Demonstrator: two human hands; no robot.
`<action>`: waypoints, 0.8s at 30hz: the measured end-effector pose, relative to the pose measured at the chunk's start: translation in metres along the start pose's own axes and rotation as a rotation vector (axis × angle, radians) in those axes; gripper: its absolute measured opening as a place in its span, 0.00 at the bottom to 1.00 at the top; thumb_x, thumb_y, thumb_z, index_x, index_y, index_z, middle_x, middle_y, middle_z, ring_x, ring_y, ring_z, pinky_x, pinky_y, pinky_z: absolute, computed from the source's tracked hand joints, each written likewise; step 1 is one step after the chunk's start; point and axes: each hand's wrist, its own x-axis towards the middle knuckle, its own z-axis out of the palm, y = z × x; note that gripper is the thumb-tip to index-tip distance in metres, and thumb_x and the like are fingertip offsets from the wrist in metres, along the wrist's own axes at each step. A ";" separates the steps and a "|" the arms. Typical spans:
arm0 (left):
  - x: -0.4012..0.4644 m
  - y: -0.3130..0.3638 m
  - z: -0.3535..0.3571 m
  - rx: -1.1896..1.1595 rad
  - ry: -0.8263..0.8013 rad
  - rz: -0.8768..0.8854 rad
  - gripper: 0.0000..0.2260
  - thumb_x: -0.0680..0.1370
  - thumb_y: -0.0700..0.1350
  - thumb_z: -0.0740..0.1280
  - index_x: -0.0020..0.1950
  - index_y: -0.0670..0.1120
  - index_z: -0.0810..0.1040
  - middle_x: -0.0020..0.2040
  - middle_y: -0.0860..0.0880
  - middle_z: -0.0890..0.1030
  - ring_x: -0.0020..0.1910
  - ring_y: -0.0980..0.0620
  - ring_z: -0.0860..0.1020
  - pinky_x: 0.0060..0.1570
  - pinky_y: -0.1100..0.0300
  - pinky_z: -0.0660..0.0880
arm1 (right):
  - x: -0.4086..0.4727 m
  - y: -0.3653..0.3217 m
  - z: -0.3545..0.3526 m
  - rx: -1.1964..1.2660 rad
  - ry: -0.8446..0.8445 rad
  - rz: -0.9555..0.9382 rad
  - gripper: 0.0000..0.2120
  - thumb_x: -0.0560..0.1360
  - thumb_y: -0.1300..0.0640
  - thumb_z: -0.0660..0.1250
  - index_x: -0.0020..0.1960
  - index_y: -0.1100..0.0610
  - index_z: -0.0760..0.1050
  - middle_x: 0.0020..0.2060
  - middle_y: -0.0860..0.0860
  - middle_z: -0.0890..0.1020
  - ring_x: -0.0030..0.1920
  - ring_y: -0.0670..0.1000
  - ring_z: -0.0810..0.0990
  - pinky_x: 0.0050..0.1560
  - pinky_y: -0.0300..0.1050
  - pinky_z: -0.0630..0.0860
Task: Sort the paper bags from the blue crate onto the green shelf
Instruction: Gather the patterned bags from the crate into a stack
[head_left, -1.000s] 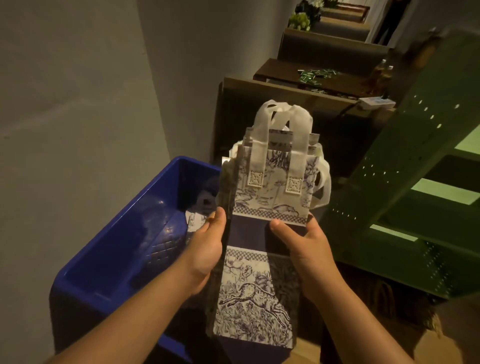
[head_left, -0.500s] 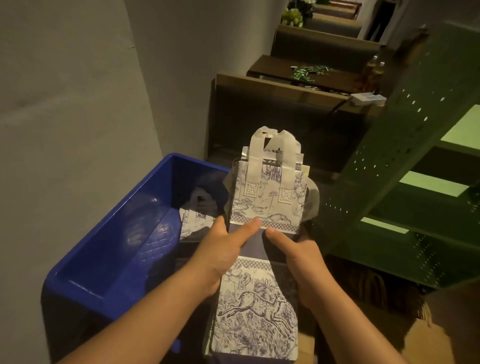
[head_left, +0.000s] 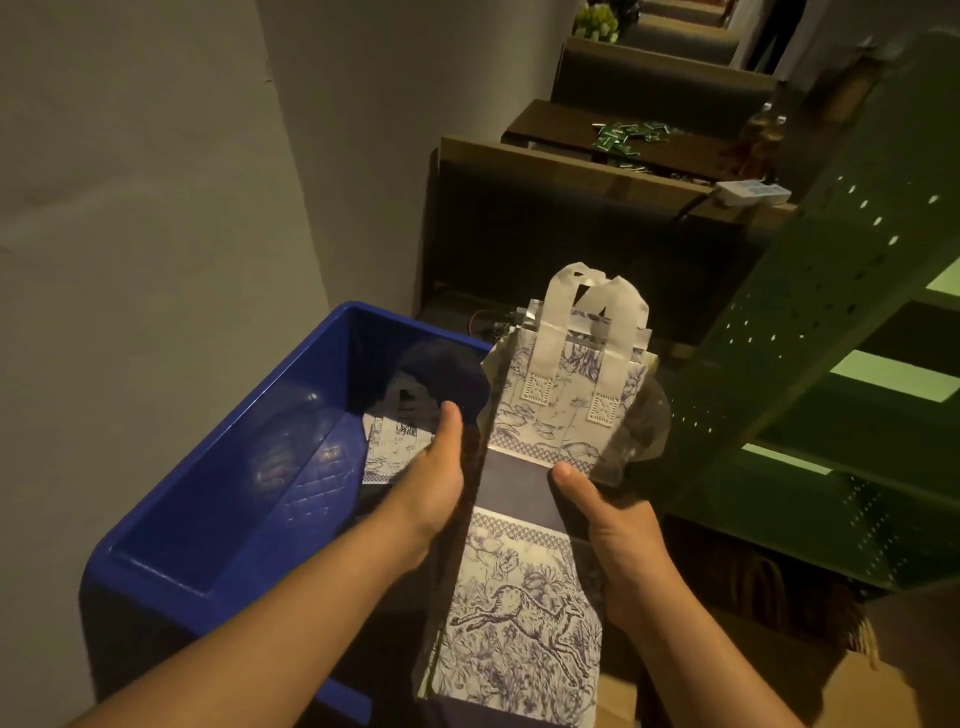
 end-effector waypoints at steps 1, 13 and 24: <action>0.014 -0.005 -0.007 -0.018 0.045 -0.029 0.35 0.79 0.73 0.46 0.77 0.55 0.70 0.75 0.50 0.74 0.74 0.45 0.71 0.76 0.44 0.64 | 0.001 0.001 -0.001 0.034 0.003 0.029 0.18 0.69 0.56 0.76 0.57 0.57 0.79 0.47 0.57 0.88 0.49 0.60 0.87 0.54 0.58 0.82; 0.131 -0.136 -0.080 0.727 0.517 -0.521 0.48 0.73 0.69 0.69 0.82 0.42 0.55 0.80 0.37 0.60 0.77 0.32 0.61 0.75 0.38 0.63 | 0.004 0.013 -0.004 0.020 0.100 0.059 0.24 0.63 0.51 0.77 0.57 0.56 0.79 0.47 0.55 0.85 0.50 0.57 0.81 0.58 0.55 0.75; 0.136 -0.153 -0.068 0.875 0.462 -0.471 0.39 0.76 0.45 0.75 0.80 0.40 0.56 0.76 0.34 0.62 0.71 0.31 0.68 0.65 0.42 0.73 | 0.012 0.024 -0.010 0.071 0.143 0.126 0.09 0.76 0.59 0.71 0.55 0.59 0.77 0.34 0.50 0.87 0.38 0.51 0.84 0.44 0.45 0.76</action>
